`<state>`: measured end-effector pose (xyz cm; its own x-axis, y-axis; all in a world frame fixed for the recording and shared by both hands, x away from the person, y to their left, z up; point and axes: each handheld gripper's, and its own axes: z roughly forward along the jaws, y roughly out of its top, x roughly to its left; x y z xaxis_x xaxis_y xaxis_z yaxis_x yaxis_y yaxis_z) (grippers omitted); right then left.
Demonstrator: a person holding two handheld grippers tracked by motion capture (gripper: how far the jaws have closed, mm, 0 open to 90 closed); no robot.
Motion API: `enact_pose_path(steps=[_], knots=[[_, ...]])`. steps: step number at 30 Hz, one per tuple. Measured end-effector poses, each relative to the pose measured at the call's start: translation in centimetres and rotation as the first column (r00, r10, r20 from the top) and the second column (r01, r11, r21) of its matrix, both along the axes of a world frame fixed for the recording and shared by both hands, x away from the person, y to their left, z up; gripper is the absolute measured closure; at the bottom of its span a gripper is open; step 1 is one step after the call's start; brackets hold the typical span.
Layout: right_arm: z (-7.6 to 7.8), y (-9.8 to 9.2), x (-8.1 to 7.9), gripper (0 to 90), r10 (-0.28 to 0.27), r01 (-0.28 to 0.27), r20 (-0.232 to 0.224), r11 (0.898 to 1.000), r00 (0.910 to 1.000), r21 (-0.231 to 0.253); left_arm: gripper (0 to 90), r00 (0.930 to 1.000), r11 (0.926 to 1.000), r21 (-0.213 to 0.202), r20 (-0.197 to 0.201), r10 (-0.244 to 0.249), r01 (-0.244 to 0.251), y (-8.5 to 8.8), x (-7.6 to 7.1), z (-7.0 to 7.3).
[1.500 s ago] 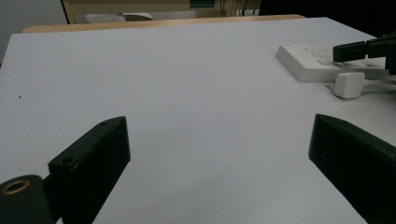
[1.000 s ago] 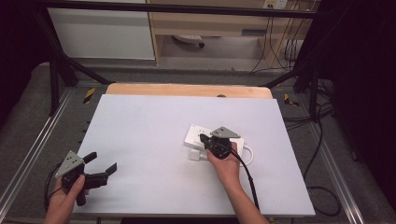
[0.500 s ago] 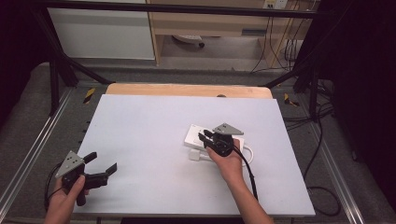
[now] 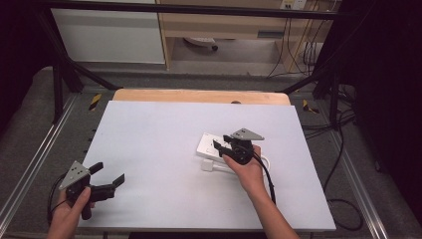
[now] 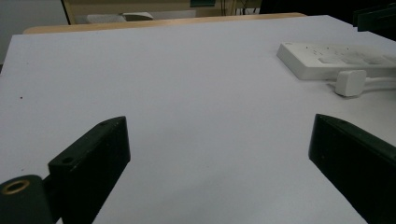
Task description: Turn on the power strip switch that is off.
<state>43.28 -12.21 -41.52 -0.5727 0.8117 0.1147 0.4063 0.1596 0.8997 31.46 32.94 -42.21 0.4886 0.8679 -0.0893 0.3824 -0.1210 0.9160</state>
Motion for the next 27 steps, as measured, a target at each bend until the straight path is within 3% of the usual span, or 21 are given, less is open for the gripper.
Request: enact_pose_path(steps=[18,27], knots=[[1.5,-2.2,0.1,11.9,-0.048,0.048,-0.022,0.999,0.9986,0.012,5.6,1.0,1.0,-0.001,0.0,0.001,-0.001,0.0,0.0,0.0],[2.2,-3.6,0.1,5.3,-0.066,0.067,-0.017,0.997,0.9977,0.032,5.6,1.0,1.0,-0.001,0.0,0.001,-0.001,0.0,0.0,0.0]])
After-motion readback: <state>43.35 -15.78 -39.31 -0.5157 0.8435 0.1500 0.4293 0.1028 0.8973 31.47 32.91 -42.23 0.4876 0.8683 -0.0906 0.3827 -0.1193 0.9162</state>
